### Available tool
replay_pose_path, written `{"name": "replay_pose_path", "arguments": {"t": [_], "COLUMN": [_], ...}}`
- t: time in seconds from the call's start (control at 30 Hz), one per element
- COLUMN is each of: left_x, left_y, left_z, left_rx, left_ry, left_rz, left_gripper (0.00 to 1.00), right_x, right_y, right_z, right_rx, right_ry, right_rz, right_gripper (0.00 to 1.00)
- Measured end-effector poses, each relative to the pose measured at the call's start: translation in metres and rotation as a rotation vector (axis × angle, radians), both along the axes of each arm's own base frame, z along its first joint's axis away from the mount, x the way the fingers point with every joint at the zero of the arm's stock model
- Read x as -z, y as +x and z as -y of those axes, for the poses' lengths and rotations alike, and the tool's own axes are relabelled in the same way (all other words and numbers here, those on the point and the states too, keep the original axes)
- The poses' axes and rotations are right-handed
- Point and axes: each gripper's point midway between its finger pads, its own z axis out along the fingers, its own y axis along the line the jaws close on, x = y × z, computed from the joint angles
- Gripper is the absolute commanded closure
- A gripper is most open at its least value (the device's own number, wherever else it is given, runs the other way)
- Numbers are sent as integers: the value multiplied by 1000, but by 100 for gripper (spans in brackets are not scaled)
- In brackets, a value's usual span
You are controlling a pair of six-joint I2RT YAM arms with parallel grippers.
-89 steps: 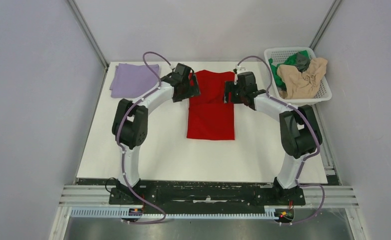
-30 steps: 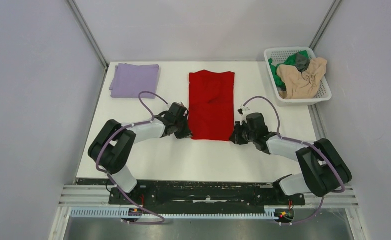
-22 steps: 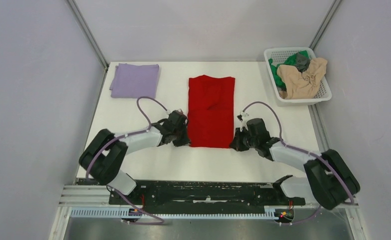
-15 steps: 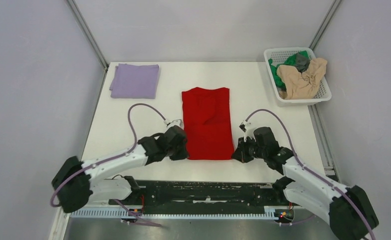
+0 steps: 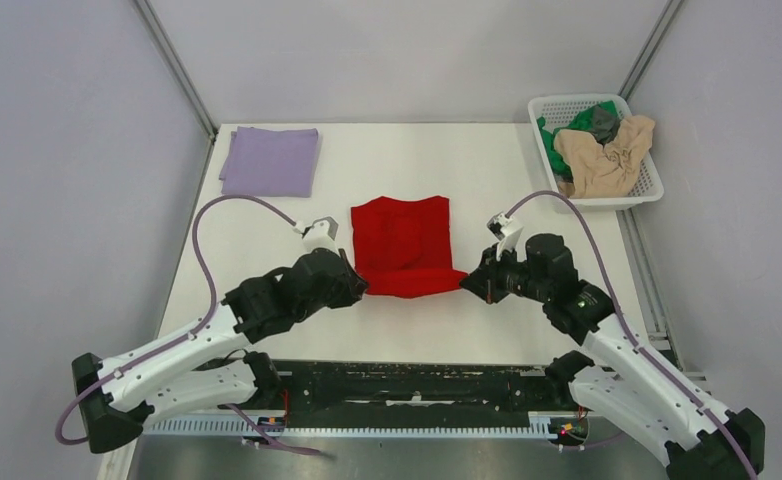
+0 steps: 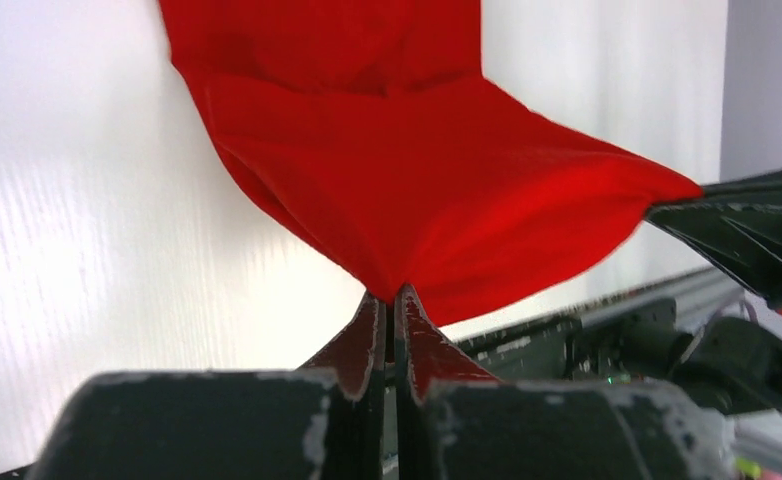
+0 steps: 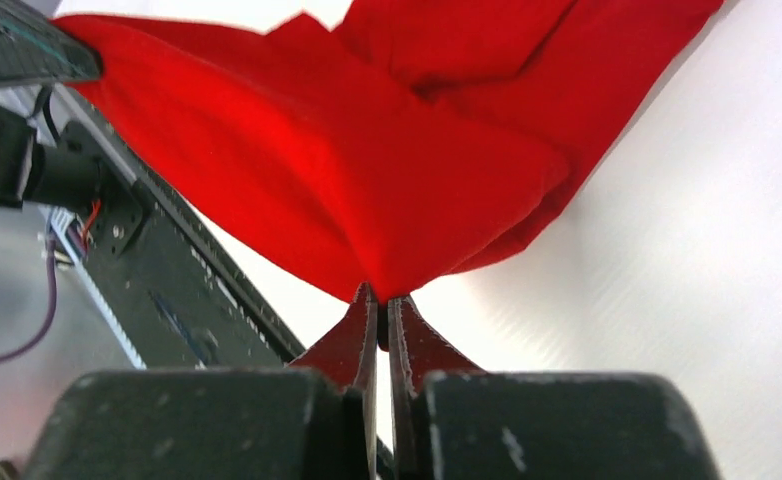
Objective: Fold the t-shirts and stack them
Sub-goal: Fold the long partially folded tshirt into a neat square
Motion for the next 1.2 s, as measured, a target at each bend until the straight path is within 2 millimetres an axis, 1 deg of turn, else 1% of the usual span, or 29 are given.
{"name": "replay_pose_path", "arguments": {"t": [0.07,0.17,0.33,0.47,0.57,0.7,0.77,1.07,1.2], "left_x": [-5,-6,-4,-7,-11,-10,-5,27,46], "left_y": [12,32,78,107,129,162,173,218,237], "left_z": [-4,-14,-36,-38,-37,-36,-35,-37,-37], "left_rx": [-45,-116,-219,-238,-239,-244,-243,-247,-253], "left_ry": [21,51,81,90,91,108,120,197,217], "left_rz": [22,44,42,48,50,40,26,-40,-80], "left_gripper": [98,98,98,98,98,98,98,98,98], "right_x": [-11,-19,-35,-46,-47,-40,-34,-6,11], "right_y": [14,34,75,105,126,149,158,204,218], "right_z": [-3,-8,-17,-17,-14,-11,-10,-12,-13], "right_rx": [30,63,123,183,218,250,262,297,306], "right_ry": [7,-5,-25,-28,-33,-38,-46,-67,-56], "right_rz": [27,33,54,82,83,74,61,23,6], "right_gripper": [100,100,100,100,100,100,100,100,100]}}
